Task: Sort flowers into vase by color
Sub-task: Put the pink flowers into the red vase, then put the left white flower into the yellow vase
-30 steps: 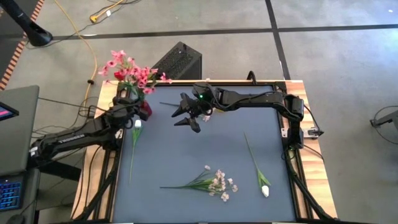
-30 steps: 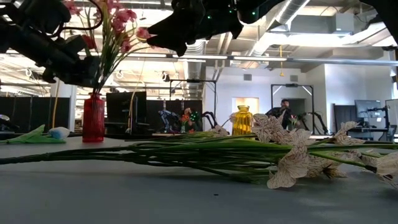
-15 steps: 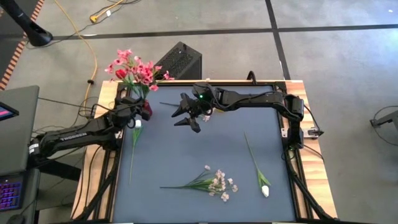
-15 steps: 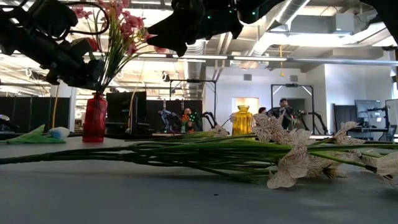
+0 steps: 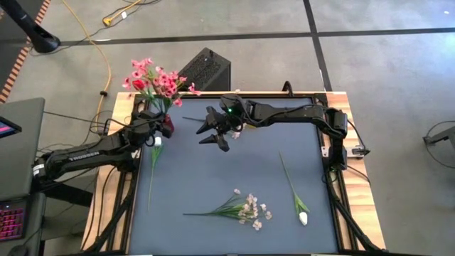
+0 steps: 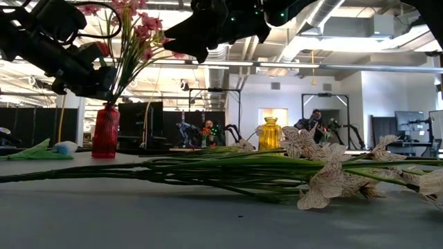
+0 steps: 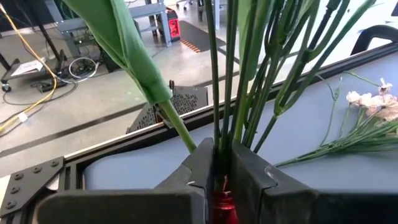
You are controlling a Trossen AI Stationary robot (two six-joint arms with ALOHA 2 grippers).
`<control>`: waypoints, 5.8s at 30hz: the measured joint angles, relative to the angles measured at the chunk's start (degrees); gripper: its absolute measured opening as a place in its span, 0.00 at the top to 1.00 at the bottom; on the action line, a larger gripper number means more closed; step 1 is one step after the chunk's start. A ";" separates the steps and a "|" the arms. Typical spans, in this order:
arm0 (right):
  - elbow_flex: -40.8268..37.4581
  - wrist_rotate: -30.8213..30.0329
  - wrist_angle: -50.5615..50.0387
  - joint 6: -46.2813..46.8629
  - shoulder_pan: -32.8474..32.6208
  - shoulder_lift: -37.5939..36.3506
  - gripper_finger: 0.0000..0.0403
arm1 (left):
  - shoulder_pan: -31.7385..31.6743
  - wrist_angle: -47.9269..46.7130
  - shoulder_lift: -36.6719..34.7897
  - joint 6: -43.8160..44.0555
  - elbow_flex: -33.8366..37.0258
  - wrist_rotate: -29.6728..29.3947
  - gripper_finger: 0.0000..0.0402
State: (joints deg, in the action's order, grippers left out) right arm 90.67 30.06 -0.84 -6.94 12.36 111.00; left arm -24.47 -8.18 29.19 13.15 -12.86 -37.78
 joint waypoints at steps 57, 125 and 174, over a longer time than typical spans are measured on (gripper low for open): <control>-0.03 -0.98 8.85 2.86 0.97 4.60 0.44 | 0.02 -6.22 -4.98 -1.44 -2.06 -0.40 0.74; 12.35 -1.79 54.49 25.14 3.58 30.75 0.44 | 0.07 -13.28 -13.22 -0.50 -5.14 8.16 0.64; 12.26 10.41 21.04 10.63 7.65 21.18 0.48 | 26.67 -29.51 -4.57 30.58 -10.92 30.50 0.69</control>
State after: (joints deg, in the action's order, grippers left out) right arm 102.94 40.48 20.20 3.69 20.01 132.18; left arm 2.21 -37.68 24.62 43.73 -23.78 -7.28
